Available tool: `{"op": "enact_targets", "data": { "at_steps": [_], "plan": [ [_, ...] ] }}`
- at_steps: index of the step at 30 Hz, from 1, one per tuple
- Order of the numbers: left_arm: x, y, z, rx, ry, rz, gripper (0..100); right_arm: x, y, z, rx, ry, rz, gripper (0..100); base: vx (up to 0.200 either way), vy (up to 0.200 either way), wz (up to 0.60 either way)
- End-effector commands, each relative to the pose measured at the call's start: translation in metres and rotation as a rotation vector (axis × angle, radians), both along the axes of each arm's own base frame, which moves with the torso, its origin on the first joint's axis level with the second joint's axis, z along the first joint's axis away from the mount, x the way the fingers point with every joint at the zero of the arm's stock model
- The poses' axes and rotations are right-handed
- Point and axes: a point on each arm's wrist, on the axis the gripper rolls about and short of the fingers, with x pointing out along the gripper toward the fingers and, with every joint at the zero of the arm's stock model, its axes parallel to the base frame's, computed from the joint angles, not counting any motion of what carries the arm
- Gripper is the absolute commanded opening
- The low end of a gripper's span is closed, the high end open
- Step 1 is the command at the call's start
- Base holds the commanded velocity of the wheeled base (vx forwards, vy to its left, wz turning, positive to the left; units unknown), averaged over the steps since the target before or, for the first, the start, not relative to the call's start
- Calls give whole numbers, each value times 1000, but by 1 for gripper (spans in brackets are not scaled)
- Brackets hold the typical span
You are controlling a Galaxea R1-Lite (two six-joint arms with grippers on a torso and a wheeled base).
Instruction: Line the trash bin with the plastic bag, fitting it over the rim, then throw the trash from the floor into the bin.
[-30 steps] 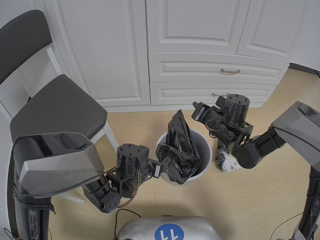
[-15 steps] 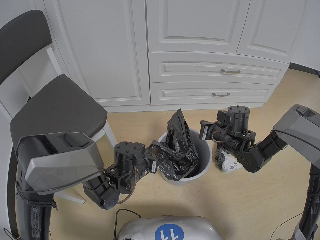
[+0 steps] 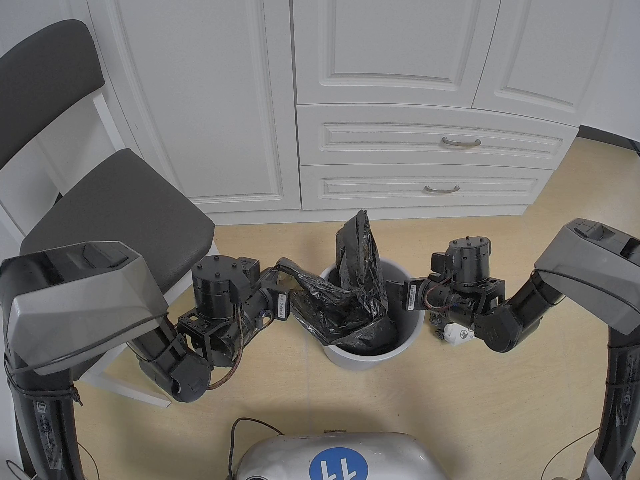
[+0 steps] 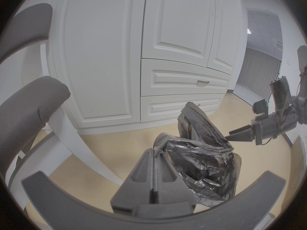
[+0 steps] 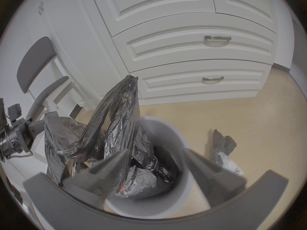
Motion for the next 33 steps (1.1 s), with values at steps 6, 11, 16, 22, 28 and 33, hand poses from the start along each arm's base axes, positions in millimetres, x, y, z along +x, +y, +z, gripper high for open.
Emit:
{"op": "enact_targets", "data": {
  "at_steps": [6,11,16,22,28,33],
  "plan": [
    [-2,2,3,-1,-4,3,0,5,13,15,135,59,-33,100,0,0,0],
    [-4,2,2,2,0,-2,0,2,19,10,137,111,-9,100,0,0,0],
    [-6,0,1,1,0,-10,0,9,34,-11,148,138,-11,100,0,0,0],
    [-9,-3,-1,5,6,-20,0,16,49,-37,201,194,-30,0,0,0,0],
    [-9,-4,-4,8,11,-22,0,15,41,-10,221,143,-50,0,0,0,0],
    [-7,-6,-11,13,23,-18,0,4,17,16,117,83,-81,0,0,0,0]
  ]
}}
